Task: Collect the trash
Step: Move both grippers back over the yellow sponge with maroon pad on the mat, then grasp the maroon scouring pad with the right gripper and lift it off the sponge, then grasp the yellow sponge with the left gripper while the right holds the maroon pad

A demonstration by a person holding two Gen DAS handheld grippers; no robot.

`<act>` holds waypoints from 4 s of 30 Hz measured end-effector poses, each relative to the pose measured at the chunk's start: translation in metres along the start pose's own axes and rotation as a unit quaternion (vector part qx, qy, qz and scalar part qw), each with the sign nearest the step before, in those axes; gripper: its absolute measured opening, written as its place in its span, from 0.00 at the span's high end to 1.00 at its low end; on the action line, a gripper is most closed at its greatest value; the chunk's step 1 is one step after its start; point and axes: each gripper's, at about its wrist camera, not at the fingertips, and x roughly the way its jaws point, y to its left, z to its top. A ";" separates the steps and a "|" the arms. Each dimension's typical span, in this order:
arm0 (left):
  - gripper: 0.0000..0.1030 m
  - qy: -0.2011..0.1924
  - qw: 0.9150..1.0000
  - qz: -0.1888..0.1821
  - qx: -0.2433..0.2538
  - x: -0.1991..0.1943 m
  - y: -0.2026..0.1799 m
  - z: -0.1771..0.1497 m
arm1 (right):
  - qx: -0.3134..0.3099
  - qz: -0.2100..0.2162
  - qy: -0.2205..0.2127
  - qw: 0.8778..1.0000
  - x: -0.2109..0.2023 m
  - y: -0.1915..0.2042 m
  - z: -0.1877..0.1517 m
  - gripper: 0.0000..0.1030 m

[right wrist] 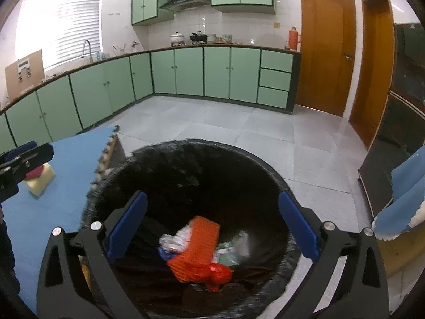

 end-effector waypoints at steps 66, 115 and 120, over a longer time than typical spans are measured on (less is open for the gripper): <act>0.29 0.021 0.946 0.286 -0.154 -0.065 0.352 -0.093 | -0.139 0.184 0.070 0.970 0.103 0.420 0.008 0.07; 0.26 0.051 0.982 0.149 -0.106 0.007 0.225 -0.071 | -0.057 0.143 0.049 0.987 0.083 0.259 0.015 0.18; 0.26 0.068 0.981 0.148 -0.104 0.023 0.221 -0.073 | -0.059 0.142 0.049 0.987 0.084 0.257 0.014 0.18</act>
